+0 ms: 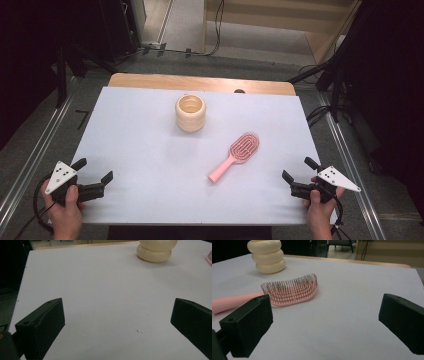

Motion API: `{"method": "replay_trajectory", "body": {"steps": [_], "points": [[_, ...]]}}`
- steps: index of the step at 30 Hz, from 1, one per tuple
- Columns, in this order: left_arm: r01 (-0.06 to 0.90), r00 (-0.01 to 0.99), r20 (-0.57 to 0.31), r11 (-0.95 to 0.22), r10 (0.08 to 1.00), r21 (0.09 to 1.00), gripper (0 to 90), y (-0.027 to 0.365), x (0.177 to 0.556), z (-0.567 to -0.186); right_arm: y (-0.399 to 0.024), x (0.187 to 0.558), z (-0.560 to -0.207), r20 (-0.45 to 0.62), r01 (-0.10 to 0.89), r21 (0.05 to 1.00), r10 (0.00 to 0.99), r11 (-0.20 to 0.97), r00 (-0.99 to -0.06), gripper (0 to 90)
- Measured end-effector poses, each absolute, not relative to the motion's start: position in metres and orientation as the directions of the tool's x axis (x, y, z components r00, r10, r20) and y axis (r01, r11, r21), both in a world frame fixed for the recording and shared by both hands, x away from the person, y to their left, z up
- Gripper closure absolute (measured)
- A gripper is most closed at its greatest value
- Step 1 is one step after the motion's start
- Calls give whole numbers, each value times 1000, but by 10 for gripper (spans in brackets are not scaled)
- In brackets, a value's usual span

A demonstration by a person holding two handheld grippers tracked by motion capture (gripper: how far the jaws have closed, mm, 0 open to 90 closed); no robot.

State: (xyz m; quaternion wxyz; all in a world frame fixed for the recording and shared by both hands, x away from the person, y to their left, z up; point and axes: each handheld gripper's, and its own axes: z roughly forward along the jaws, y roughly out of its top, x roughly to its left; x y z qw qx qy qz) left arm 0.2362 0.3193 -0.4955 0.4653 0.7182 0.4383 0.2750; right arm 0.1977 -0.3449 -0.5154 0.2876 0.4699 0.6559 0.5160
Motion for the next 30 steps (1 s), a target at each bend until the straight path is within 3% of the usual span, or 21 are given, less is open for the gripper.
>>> {"method": "replay_trajectory", "body": {"steps": [30], "points": [[331,621,6,-269,784,905,0,241,254,-446,-342,197,-516,95,320,946,909,43,-406,0]]}}
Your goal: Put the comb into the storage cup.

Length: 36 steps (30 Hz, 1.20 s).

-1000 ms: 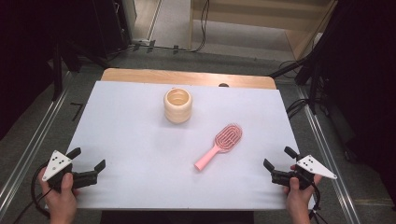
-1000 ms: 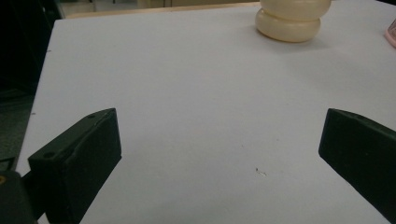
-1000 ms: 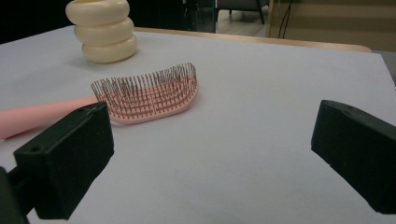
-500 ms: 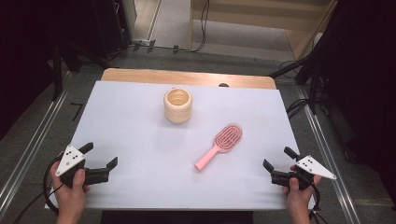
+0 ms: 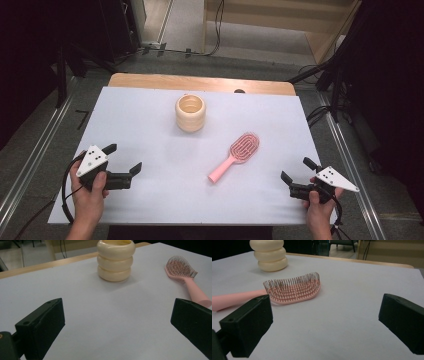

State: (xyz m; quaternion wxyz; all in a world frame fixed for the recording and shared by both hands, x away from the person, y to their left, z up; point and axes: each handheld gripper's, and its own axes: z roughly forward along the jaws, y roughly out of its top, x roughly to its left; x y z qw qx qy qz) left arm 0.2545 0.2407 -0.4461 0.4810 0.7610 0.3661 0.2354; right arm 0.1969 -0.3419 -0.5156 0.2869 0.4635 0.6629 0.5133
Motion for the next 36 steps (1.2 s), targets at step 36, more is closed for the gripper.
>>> {"method": "replay_trajectory", "body": {"steps": [36], "points": [[293,751,40,-386,660,875,0,139,284,-428,-341,197,-516,91,321,946,906,51,-413,0]]}}
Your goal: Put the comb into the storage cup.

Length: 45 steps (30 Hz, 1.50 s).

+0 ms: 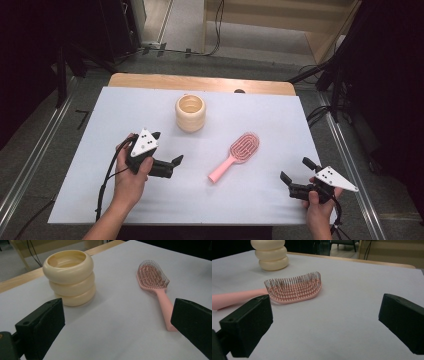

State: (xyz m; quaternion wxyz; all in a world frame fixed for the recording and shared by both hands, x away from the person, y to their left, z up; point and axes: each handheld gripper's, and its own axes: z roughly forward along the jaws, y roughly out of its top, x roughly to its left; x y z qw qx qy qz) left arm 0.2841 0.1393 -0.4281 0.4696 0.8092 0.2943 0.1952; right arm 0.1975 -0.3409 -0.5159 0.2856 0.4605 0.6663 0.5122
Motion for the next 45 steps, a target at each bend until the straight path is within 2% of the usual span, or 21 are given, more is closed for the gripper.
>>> {"method": "replay_trajectory", "body": {"steps": [13,45], "points": [[263,788,60,-423,612,867,0,99,289,-425,-341,197,-516,92,320,946,905,51,-415,0],[276,838,43,-491,545,826,0,46,303,-435,-341,198,-516,93,321,946,905,50,-415,0]]}}
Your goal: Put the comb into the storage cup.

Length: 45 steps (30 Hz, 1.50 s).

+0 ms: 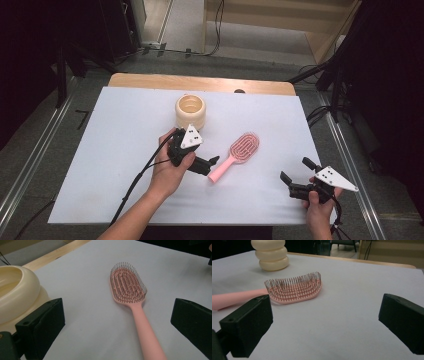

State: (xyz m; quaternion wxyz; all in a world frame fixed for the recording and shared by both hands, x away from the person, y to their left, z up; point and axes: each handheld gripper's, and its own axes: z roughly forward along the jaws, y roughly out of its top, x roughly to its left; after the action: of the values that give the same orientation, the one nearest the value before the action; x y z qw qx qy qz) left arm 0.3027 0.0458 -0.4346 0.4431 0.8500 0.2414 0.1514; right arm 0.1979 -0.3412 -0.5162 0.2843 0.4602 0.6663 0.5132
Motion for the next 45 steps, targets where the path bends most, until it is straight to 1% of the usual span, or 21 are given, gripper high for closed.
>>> {"method": "replay_trajectory", "body": {"steps": [12,24,34,37,40,43,44,45], "points": [[314,846,14,-519,533,795,0,30,309,-445,-341,198,-516,89,320,946,905,55,-417,0],[323,856,13,-555,517,767,0,13,313,-451,-340,198,-516,86,320,946,904,59,-420,0],[363,856,-16,-578,517,731,1,-1,316,-460,-341,199,-516,86,321,945,904,58,-418,0],[378,846,-15,-581,532,721,46,-5,318,-462,-340,199,-516,88,322,945,904,57,-419,0],[391,845,-2,-614,535,686,64,-10,320,-467,-340,199,-516,90,325,944,905,56,-416,0],[404,841,-4,-624,541,670,72,-12,321,-470,-340,199,-516,90,325,944,905,56,-415,0],[408,839,-2,-625,544,666,110,-13,321,-471,-340,199,-516,90,326,944,905,56,-415,0],[413,836,-2,-625,549,662,127,-14,321,-471,-340,199,-516,90,325,944,905,56,-417,0]]}}
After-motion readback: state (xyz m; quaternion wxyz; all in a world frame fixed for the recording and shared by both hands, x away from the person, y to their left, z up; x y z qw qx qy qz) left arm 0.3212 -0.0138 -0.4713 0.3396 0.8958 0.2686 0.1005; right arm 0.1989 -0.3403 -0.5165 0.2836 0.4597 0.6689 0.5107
